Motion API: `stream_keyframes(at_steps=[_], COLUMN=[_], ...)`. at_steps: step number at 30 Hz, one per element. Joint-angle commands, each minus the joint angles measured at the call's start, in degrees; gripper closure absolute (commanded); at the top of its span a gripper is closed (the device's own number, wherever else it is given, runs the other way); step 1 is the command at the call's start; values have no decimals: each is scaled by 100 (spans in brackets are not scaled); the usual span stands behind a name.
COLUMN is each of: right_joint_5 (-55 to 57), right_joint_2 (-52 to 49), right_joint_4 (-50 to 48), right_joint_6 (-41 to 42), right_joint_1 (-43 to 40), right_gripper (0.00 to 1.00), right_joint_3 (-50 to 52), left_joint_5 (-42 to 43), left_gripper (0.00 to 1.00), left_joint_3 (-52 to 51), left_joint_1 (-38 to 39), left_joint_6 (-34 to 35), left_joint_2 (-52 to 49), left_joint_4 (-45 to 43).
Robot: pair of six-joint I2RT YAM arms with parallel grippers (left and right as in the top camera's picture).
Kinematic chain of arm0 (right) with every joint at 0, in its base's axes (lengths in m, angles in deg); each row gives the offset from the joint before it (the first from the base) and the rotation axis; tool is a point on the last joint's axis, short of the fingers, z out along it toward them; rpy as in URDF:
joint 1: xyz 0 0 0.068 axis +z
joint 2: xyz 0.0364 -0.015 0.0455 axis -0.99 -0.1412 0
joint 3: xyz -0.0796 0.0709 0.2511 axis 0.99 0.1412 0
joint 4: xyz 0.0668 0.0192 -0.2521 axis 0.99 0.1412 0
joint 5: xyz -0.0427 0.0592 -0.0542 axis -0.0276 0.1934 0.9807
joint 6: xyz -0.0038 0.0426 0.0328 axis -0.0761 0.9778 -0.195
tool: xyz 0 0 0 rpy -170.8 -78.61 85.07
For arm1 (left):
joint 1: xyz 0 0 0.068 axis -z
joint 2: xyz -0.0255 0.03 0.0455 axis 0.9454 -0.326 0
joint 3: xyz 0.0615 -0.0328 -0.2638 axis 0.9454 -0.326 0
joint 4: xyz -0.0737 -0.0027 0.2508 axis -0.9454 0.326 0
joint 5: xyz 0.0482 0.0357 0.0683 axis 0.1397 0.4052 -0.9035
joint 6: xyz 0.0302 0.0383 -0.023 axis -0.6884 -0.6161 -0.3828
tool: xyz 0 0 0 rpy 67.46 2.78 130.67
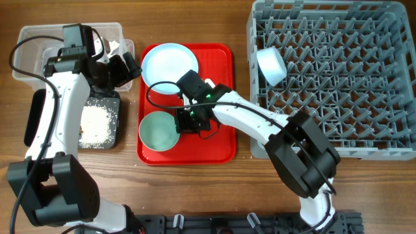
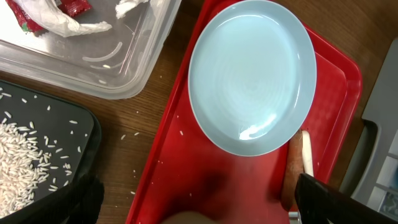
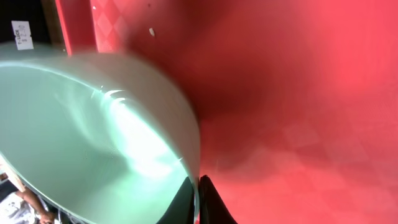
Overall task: Sort waste into correct bins and load items into the dishwasher rack
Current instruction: 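Reach the right gripper to the green bowl and grasp its rim, then lift the green bowl and set it in the back of the rack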
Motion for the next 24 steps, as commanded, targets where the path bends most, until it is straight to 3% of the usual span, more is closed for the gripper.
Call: stream_keyframes(at_steps=[1, 7, 12, 14, 18, 21, 24], right_joint_5=[-37, 651, 3648, 5729, 8295, 9383, 9512], right_joint_2=[-59, 850, 2326, 2942, 3314, 3279, 3161], right_joint_4=[76, 348, 839, 1047, 1228, 1185, 595], right_joint_6=[9, -334, -463, -459, -479, -938, -1508], right_joint_1=[-155, -503, -977, -1196, -1519, -1864, -2330], right_gripper=[96, 96, 96, 96, 96, 96, 96], right_joint_3=[-125, -153, -153, -153, -151, -144, -144], left_joint_5=[-35, -33, -35, -33, -35, -35, -35], left_gripper=[0, 0, 0, 0, 0, 0, 0], left_joint_3=[66, 66, 66, 66, 66, 66, 66], left_joint_1=[-9, -9, -9, -11, -11, -9, -9], left_joint_6=[9, 9, 9, 9, 9, 9, 9], left_joint_2=[-59, -59, -59, -59, -59, -59, -59], left_joint_4=[-15, -15, -15, -15, -15, -15, -15])
